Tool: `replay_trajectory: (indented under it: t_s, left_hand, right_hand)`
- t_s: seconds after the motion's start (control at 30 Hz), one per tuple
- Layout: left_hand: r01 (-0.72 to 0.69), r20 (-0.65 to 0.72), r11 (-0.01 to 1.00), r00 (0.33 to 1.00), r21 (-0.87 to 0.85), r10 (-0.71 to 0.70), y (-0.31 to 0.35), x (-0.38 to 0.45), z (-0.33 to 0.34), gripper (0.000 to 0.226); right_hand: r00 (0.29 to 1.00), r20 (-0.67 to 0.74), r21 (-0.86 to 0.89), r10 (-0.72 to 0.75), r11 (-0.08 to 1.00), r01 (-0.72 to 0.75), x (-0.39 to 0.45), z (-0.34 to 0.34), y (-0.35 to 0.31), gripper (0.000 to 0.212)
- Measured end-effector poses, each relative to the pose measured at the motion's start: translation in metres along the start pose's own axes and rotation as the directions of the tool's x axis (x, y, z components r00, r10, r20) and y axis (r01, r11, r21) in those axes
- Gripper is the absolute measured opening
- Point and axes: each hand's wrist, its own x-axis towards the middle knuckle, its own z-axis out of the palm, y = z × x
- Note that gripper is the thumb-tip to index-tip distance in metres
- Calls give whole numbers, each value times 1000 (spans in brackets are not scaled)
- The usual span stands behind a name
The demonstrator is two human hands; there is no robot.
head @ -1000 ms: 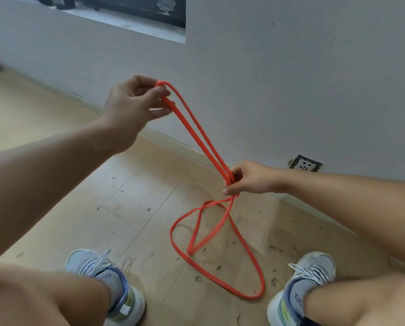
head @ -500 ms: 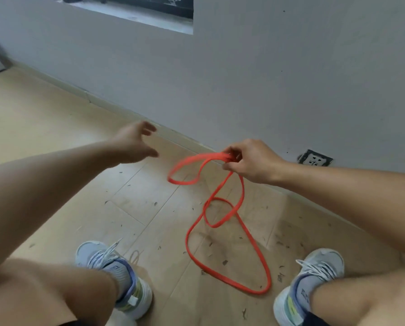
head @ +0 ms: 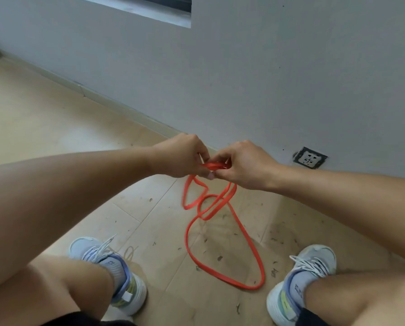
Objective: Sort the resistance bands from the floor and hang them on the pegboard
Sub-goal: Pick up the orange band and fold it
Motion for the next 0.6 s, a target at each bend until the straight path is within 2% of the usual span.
replay_trajectory:
  t_s: [0.1,0.23,0.37,0.47,0.6]
  left_hand:
    - [-46,-13,994,999,95,47,0,0,-4,21]
    - [-91,-46,993,994,70,95,-1,0,-6,17]
    - [-67,-93,991,994,-114,57,-9,-2,-12,12]
    - [-14,-102,972,995,-235,-10,-19,-6,-18,10]
    - [38,-82,950,994,-311,-67,-31,-12,-22,7]
  right_hand:
    - [999,28,-69,42,997,-40,2,3,0,16]
    - [986,105,-77,129,990,-121,8,5,3,9]
    - [971,182,-128,154,983,-132,10,13,10,8]
    - [964,220,-57,150,988,-140,9,18,19,9]
    - [981,118,92,156,982,-168,11,16,28,6]
